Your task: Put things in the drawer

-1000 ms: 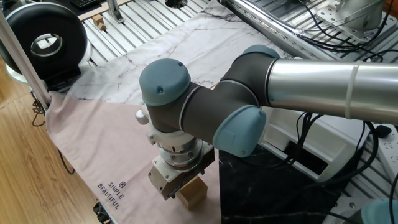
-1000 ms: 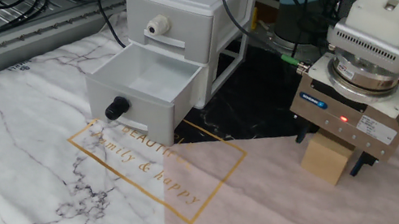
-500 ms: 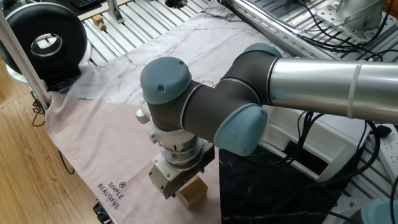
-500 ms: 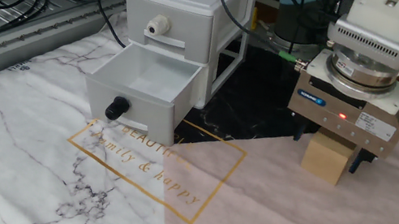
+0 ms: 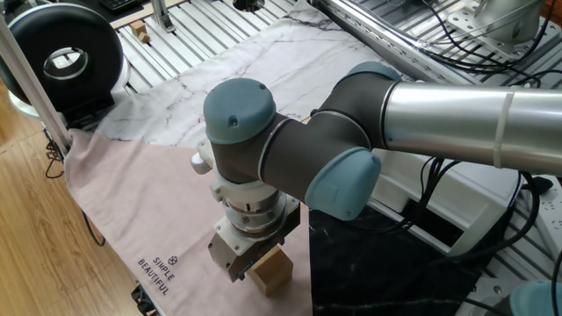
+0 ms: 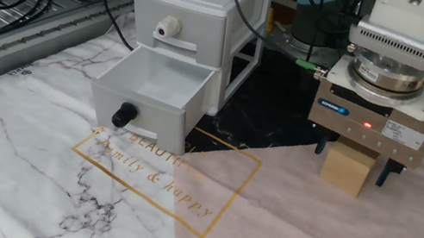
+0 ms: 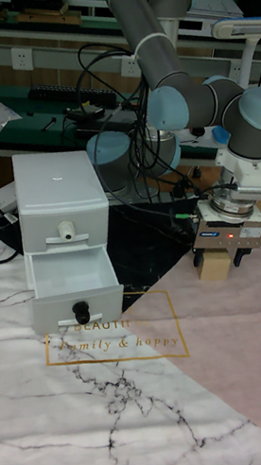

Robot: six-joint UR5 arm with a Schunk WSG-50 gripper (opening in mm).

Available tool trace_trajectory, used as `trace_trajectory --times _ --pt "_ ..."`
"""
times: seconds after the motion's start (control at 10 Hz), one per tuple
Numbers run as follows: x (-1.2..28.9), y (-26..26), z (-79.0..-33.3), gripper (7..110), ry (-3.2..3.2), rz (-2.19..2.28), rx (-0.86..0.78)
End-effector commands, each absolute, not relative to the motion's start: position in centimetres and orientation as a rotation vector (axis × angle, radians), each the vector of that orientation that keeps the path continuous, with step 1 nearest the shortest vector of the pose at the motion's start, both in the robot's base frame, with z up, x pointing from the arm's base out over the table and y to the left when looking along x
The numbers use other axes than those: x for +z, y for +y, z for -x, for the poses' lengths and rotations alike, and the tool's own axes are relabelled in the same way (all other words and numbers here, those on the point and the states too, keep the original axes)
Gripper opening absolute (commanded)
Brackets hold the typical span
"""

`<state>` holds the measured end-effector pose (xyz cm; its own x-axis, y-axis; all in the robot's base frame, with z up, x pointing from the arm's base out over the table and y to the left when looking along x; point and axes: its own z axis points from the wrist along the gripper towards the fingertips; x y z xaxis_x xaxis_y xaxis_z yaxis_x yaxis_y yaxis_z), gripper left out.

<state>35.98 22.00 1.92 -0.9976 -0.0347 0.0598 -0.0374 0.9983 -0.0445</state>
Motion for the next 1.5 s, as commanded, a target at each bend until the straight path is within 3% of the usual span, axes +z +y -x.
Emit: trace_trajectory --times 0.0,0.1,0.2,0.3,0.4,0.5,0.6,0.7,0.9,1.4 --pt "2.0 21.5 -34.4 22 -3.021 0.004 0.107" --pt "2.0 20.8 -34.9 22 -3.044 0.080 0.161" --pt "1.9 21.7 -35.5 22 -3.067 0.060 0.102" --pt "1.9 22.2 -36.5 7 -3.093 0.013 0.060" --pt "2.5 23.6 -36.4 7 -3.082 -0.056 -0.036" --pt "2.7 23.5 -36.0 44 -3.067 -0.018 -0.030" --pt "2.7 19.1 -35.5 44 -3.046 0.005 0.235" --pt "2.5 19.7 -35.2 7 -3.041 -0.010 0.189" --pt "2.6 21.8 -34.4 7 -3.007 0.014 0.064" --pt "2.8 22.1 -34.4 7 -3.000 0.007 0.031"
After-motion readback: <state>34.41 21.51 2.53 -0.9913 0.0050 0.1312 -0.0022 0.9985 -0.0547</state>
